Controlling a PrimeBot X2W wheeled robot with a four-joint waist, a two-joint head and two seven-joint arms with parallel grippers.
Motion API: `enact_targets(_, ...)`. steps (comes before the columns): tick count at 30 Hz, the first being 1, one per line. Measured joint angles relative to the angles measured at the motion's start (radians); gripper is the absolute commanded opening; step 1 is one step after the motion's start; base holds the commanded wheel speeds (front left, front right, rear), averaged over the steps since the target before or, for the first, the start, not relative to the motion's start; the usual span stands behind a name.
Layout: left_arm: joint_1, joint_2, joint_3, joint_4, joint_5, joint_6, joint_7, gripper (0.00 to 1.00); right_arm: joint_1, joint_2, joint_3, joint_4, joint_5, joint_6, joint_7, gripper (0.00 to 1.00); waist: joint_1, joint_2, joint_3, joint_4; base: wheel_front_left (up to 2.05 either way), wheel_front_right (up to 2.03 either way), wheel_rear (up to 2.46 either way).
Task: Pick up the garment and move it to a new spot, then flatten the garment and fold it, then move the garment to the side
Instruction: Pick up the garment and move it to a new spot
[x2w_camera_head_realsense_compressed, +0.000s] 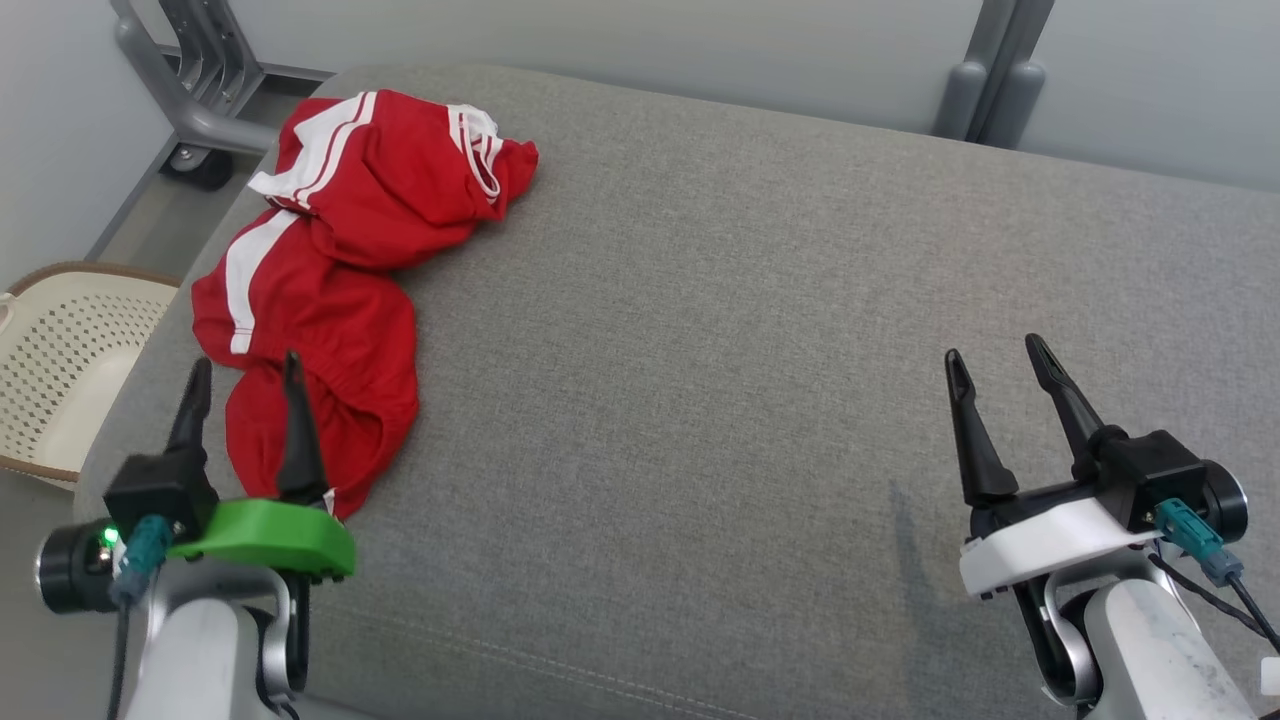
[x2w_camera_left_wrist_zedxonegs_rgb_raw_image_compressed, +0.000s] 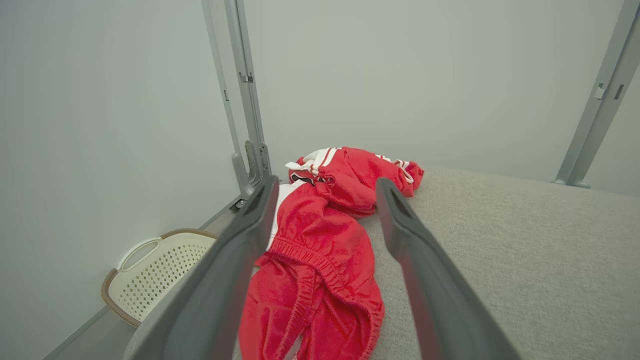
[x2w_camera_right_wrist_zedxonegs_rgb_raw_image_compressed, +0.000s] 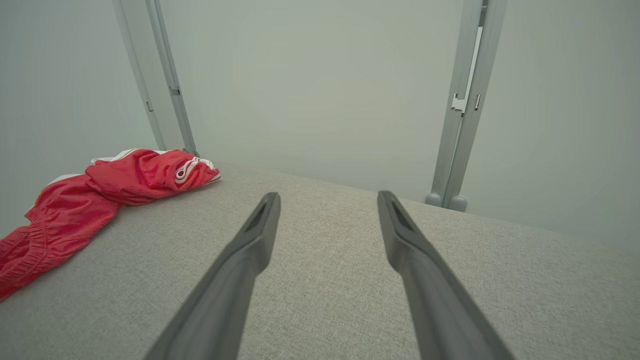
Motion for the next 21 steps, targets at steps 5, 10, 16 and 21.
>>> enact_targets(5, -0.121, 0.026, 0.032, 0.011, -0.026, -0.002, 0.035, 1.0, -0.015, -0.008, -0.01, -0.007, -0.007, 0.001, -0.001, 1.0, 0.0, 0.0, 0.036, -0.007, 0.0, 0.0, 0.0)
enact_targets(10, -0.239, 0.051, 0.071, 0.069, -0.061, -0.005, 0.115, 1.0, -0.054, -0.029, -0.01, -0.013, -0.017, 0.014, -0.001, 1.0, 0.0, 0.0, 0.085, -0.014, 0.0, 0.0, 0.0)
enact_targets(16, -0.324, 0.075, 0.107, 0.162, -0.101, -0.005, 0.199, 1.0, -0.094, -0.032, 0.012, -0.016, -0.037, 0.033, -0.001, 1.0, 0.0, 0.0, 0.136, -0.027, 0.0, 0.0, 0.0)
enact_targets(21, -0.352, 0.095, 0.124, 0.223, -0.113, -0.005, 0.243, 1.0, -0.115, -0.035, 0.021, -0.016, -0.043, 0.038, -0.001, 1.0, 0.0, 0.0, 0.17, -0.04, 0.0, 0.0, 0.0)
